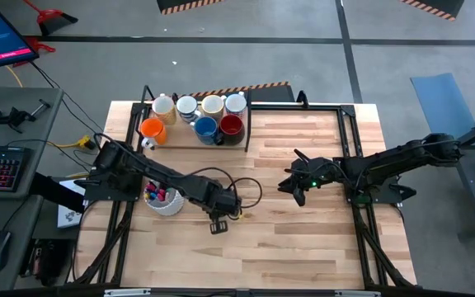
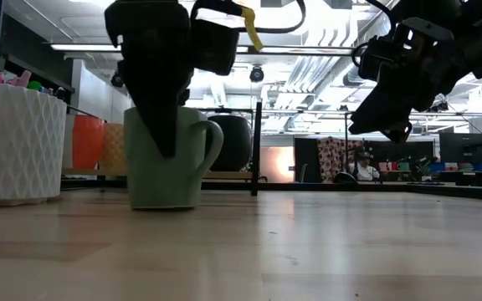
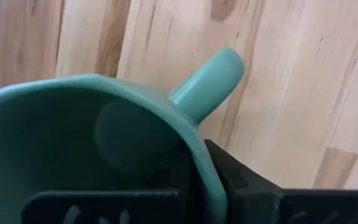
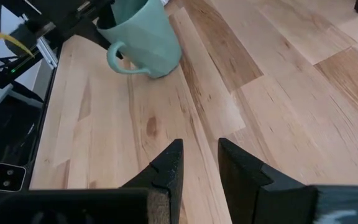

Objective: Place coffee mugs
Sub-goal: Put the green mug on the shelf

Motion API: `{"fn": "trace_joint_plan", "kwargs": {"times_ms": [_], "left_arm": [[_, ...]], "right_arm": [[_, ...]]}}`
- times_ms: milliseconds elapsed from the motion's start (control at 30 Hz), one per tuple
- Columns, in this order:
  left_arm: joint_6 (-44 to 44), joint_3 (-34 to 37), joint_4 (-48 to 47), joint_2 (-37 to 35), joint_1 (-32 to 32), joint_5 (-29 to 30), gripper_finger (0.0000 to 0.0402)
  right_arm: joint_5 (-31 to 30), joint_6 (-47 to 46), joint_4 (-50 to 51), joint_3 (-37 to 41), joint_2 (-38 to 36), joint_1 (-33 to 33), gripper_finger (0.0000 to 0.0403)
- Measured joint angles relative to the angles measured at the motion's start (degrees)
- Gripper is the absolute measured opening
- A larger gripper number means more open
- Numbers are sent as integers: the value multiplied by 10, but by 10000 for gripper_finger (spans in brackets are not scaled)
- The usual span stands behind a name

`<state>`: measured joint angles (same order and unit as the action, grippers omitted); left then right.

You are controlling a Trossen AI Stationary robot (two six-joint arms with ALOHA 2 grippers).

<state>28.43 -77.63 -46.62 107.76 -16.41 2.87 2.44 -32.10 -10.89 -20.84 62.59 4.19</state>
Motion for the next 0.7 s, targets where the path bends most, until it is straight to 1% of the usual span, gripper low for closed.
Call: {"fn": "trace_joint_plan", "kwargs": {"times_ms": [133, 233, 333, 467, 567, 700], "left_arm": [[5, -12, -11, -9, 1, -7, 8], [2, -38, -53, -27, 3, -3, 8], [-1, -63, -119, -50, 4, 29, 8], [7, -82, -216, -101, 8, 83, 7], [28, -82, -276, -139, 21, 89, 7], [10, -81, -312, -191, 49, 95, 7]], "right_arm": [[0, 0, 4, 0, 0, 0, 81], [0, 1, 9, 0, 0, 0, 81], [0, 1, 9, 0, 0, 0, 81], [0, 1, 8, 0, 0, 0, 81], [0, -5, 8, 0, 0, 0, 81], [0, -5, 5, 0, 0, 0, 81]]}}
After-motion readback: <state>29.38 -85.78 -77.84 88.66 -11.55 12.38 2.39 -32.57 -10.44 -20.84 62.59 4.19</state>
